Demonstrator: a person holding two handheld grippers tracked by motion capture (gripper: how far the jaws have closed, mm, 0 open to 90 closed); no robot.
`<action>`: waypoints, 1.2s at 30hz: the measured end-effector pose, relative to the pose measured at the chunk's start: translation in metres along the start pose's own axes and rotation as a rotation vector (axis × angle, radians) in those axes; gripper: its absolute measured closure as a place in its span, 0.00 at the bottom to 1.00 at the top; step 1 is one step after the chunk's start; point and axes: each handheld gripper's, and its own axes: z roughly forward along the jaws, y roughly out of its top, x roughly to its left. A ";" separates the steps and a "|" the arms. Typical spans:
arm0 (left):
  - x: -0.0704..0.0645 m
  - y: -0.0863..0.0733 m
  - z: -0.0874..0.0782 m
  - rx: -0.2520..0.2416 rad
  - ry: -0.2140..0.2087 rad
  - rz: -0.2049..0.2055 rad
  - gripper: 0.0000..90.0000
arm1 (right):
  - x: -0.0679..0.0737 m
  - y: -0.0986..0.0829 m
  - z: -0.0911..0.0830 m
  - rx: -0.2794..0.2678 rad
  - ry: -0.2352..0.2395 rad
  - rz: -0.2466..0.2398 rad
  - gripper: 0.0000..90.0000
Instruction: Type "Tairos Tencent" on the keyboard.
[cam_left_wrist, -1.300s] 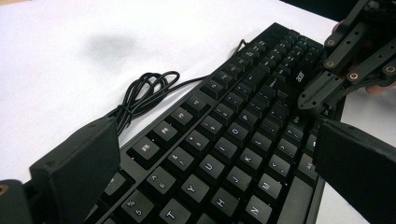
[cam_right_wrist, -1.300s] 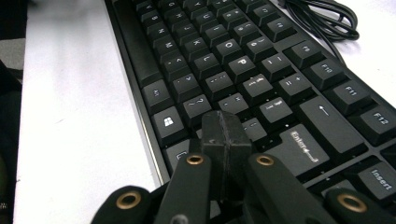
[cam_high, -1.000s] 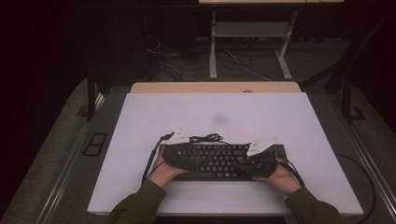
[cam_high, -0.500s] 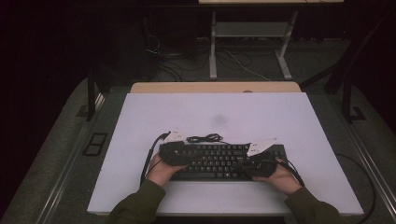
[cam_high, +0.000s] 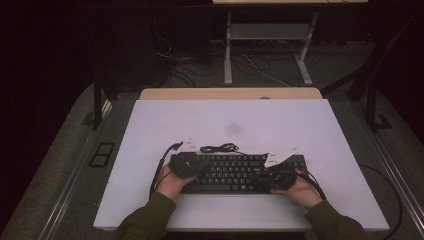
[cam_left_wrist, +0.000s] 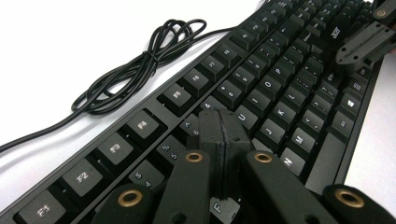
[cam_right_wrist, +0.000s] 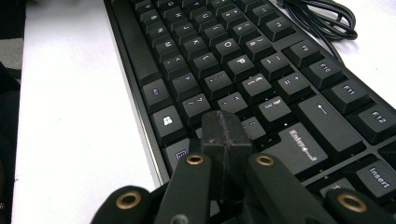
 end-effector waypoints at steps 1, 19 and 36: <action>0.000 0.000 0.000 0.002 0.000 -0.001 0.99 | 0.000 0.000 0.000 0.000 0.000 0.000 1.00; 0.002 -0.002 0.000 0.033 -0.001 0.007 0.99 | 0.000 0.000 0.000 0.000 -0.001 0.000 1.00; 0.001 -0.001 -0.003 -0.003 -0.008 0.001 0.99 | 0.000 0.000 0.000 0.001 0.000 0.002 1.00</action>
